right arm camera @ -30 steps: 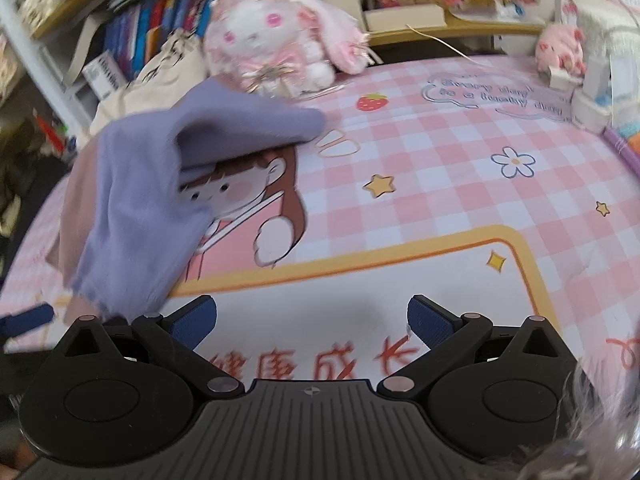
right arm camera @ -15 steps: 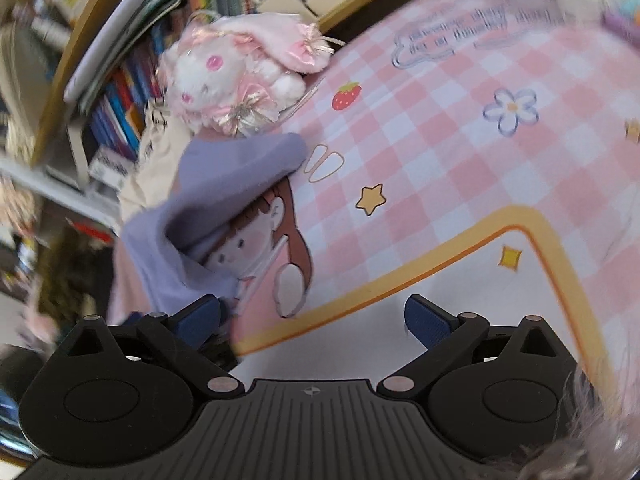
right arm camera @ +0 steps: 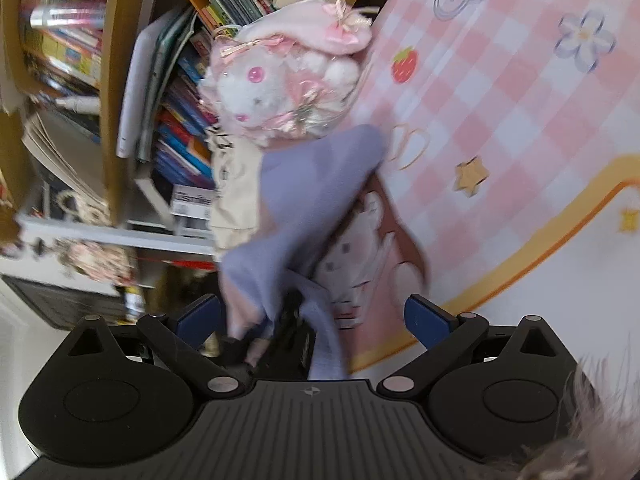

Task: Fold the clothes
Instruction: 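Grasp the sweater edge with the right gripper while the left gripper grasps another edge, then lift and shake the sweater open with both grippers, spreading it on the mat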

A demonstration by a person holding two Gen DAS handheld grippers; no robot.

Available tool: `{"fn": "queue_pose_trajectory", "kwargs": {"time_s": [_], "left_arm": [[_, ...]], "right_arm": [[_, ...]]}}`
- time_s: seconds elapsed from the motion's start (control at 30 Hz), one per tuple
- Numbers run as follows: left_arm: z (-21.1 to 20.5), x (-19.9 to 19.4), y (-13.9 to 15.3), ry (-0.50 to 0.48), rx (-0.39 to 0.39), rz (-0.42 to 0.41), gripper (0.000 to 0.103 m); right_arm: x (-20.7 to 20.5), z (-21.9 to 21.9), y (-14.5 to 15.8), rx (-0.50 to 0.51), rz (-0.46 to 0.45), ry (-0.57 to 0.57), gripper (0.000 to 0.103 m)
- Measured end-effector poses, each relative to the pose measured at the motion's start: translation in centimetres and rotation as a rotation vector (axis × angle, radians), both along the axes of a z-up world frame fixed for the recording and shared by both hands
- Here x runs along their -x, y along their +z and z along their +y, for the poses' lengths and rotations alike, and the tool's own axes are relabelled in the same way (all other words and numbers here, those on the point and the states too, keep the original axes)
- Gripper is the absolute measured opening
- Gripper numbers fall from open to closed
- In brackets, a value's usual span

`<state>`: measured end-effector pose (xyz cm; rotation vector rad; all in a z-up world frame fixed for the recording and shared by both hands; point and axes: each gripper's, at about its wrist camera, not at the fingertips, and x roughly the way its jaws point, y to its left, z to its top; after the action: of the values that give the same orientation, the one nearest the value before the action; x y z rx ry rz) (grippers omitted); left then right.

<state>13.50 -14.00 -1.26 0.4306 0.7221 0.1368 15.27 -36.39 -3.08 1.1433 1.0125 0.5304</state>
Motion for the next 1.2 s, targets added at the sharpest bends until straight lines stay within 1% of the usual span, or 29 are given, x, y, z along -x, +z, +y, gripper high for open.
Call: {"fn": "queue_pose_trajectory", "kwargs": {"time_s": [0.07, 0.13, 0.17, 0.27, 0.33, 0.4, 0.47, 0.53, 0.57, 0.6, 0.63, 0.7, 0.73, 0.8, 0.87, 0.97, 1.03, 1.07, 1.1, 1.13, 1.17, 1.2], "left_arm": [[0.4, 2.2, 1.4, -0.040, 0.040, -0.017, 0.010], [0.4, 4.7, 3.5, -0.106, 0.067, -0.045, 0.009], [0.2, 5.9, 4.5, -0.137, 0.064, -0.064, 0.009], [-0.6, 7.9, 6.0, -0.198, -0.021, -0.106, 0.009], [-0.1, 8.2, 6.4, -0.181, -0.016, -0.102, 0.009], [0.4, 8.6, 7.0, -0.153, 0.004, -0.107, 0.009], [0.6, 9.5, 7.5, -0.150, 0.012, -0.116, 0.009], [0.9, 10.2, 7.5, -0.147, 0.021, -0.104, 0.009], [1.2, 10.5, 7.3, -0.144, 0.028, -0.092, 0.009], [1.5, 10.8, 7.1, -0.144, 0.039, -0.083, 0.008], [1.7, 11.3, 7.3, -0.156, 0.069, -0.082, 0.008], [2.2, 12.2, 7.8, -0.180, 0.130, -0.081, 0.008], [2.3, 12.8, 8.1, -0.196, 0.162, -0.085, 0.008], [2.2, 13.9, 10.4, -0.269, 0.237, -0.151, 0.008], [2.4, 15.3, 13.7, -0.351, 0.325, -0.253, 0.008], [3.9, 17.2, 19.5, -0.449, 0.468, -0.441, 0.007], [6.2, 18.4, 22.6, -0.494, 0.600, -0.561, 0.007], [7.3, 18.9, 23.4, -0.502, 0.651, -0.599, 0.007], [8.2, 19.2, 23.9, -0.489, 0.687, -0.618, 0.007], [9.2, 19.5, 24.2, -0.474, 0.725, -0.634, 0.007], [10.4, 19.6, 24.1, -0.444, 0.764, -0.628, 0.007], [11.8, 19.4, 23.0, -0.389, 0.795, -0.599, 0.008]], "right_arm": [[-0.4, 0.8, -0.6, -0.060, 0.023, 0.004, 0.101], [-0.6, 1.6, -1.4, -0.109, 0.059, 0.001, 0.101], [-0.7, 2.1, -1.8, -0.132, 0.079, -0.005, 0.101], [-1.2, 3.2, -3.6, -0.190, 0.148, -0.057, 0.101], [-2.0, 3.7, -4.4, -0.214, 0.179, -0.109, 0.100], [-2.8, 4.2, -5.1, -0.227, 0.202, -0.151, 0.095], [-3.6, 4.5, -5.4, -0.209, 0.211, -0.169, 0.082], [-3.9, 4.5, -5.6, -0.180, 0.223, -0.182, 0.052], [-3.8, 4.4, -5.8, -0.175, 0.228, -0.190, 0.042], [-3.6, 4.0, -5.8, -0.176, 0.219, -0.201, 0.016], [-3.3, 3.5, -5.6, -0.177, 0.204, -0.212, 0.013], [-2.9, 2.2, -3.6, -0.167, 0.108, -0.215, 0.012], [-2.8, 1.4, -1.7, -0.156, 0.024, -0.210, 0.012], [-2.7, 0.1, 2.9, -0.148, -0.148, -0.201, 0.012], [-2.8, -0.9, 8.3, -0.162, -0.320, -0.196, 0.012], [-2.7, -1.0, 16.8, -0.206, -0.600, -0.155, 0.012], [-2.5, 0.1, 21.2, -0.228, -0.729, -0.105, 0.012], [-2.6, 0.9, 22.8, -0.231, -0.769, -0.074, 0.012], [-2.8, 1.8, 24.1, -0.230, -0.800, -0.041, 0.012], [-3.0, 3.0, 25.0, -0.222, -0.811, -0.010, 0.012], [-3.3, 4.4, 24.9, -0.199, -0.794, 0.021, 0.012], [-3.5, 5.9, 24.3, -0.169, -0.767, 0.052, 0.012]]}}
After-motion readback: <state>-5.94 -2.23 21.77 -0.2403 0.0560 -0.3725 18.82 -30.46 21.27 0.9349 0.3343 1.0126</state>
